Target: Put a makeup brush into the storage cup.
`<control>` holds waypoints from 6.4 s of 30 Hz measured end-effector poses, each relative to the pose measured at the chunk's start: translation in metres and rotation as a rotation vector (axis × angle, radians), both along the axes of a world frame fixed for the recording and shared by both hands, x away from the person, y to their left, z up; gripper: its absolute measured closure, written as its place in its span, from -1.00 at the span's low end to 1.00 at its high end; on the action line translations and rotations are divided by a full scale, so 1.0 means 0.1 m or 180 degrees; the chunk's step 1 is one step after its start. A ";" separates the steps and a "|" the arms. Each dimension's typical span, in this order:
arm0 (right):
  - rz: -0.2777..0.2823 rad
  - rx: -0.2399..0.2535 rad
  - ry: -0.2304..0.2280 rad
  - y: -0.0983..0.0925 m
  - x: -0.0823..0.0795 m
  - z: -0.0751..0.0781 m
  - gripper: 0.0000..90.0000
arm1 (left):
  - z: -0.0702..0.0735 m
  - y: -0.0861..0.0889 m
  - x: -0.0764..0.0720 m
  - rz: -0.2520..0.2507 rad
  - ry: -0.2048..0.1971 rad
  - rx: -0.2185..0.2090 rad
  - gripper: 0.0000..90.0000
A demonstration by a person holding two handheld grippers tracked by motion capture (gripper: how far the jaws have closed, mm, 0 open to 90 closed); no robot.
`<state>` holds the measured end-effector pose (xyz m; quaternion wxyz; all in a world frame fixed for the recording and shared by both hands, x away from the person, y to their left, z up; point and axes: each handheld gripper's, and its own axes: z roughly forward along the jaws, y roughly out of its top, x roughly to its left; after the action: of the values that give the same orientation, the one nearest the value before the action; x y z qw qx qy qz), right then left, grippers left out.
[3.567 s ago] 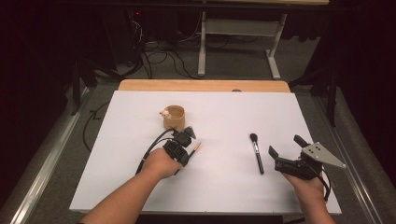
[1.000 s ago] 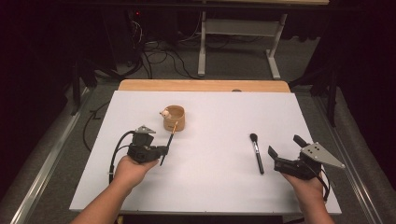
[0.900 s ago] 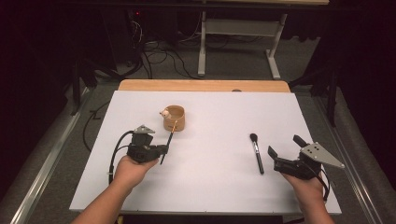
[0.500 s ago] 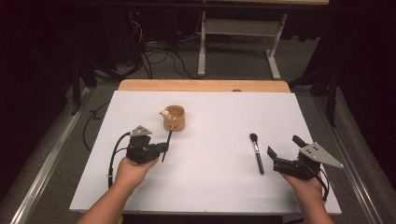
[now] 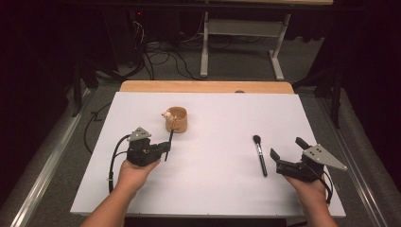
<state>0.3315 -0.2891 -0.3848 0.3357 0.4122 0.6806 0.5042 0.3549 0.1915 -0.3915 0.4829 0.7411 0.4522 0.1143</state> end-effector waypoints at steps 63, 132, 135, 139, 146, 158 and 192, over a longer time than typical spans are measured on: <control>-0.0032 0.0024 0.0022 0.00 -0.01 0.01 -0.94 | -0.06 -0.45 -0.05 -0.0351 -0.0922 -0.0438 0.87; 0.1172 0.0488 0.0192 1.10 0.08 0.20 -0.34 | -0.19 -0.95 -0.28 -0.0840 -0.0945 -0.0527 0.87; 0.1219 0.0508 0.0191 1.11 0.07 0.20 -0.26 | -0.19 -0.96 -0.29 -0.0847 -0.0946 -0.0521 0.87; 0.1271 0.0561 0.0167 1.12 0.06 0.21 -0.17 | -0.20 -0.97 -0.28 -0.0853 -0.0937 -0.0520 0.87; 0.1333 0.0619 0.0212 1.13 0.05 0.21 -0.06 | -0.21 -1.00 -0.28 -0.0867 -0.0931 -0.0509 0.87; 0.1466 0.0685 0.0230 1.22 0.03 0.20 0.08 | -0.23 -1.05 -0.29 -0.0918 -0.0925 -0.0502 0.87; 0.1509 0.0860 0.0327 1.28 0.05 0.14 0.68 | -0.20 -1.17 -0.28 -0.0992 -0.0995 -0.0572 0.87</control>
<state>0.3367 -0.1606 -0.3705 0.1155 0.3074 0.7008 0.6333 0.3272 0.0746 -0.4116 0.6229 0.7293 0.2604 0.1109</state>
